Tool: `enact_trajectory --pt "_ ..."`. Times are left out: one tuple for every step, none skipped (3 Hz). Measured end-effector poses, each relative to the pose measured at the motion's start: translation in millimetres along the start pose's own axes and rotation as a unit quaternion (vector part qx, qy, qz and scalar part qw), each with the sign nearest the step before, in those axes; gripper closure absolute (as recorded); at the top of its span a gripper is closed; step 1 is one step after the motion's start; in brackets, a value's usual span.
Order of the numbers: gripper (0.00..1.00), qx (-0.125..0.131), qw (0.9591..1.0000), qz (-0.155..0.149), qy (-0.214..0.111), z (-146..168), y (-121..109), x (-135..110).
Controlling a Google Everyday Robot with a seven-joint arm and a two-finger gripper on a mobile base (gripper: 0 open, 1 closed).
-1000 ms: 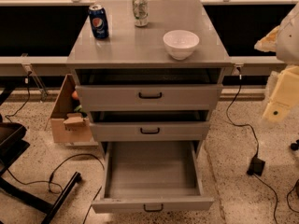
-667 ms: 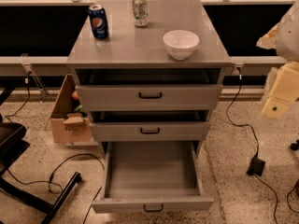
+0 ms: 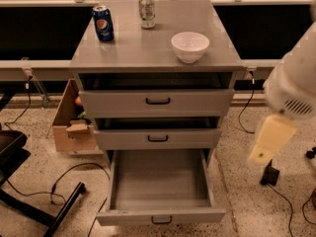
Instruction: Close bottom drawer
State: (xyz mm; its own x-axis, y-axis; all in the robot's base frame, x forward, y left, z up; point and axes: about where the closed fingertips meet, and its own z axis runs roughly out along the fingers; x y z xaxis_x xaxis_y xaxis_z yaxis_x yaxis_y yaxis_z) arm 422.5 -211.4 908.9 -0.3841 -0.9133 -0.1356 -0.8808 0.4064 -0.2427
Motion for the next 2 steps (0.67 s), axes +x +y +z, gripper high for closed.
enact_trajectory --pt "0.00 0.005 0.9999 0.003 0.014 54.4 29.1 6.6" --pt "0.00 -0.016 0.9993 -0.011 0.033 132.6 61.2 18.0"
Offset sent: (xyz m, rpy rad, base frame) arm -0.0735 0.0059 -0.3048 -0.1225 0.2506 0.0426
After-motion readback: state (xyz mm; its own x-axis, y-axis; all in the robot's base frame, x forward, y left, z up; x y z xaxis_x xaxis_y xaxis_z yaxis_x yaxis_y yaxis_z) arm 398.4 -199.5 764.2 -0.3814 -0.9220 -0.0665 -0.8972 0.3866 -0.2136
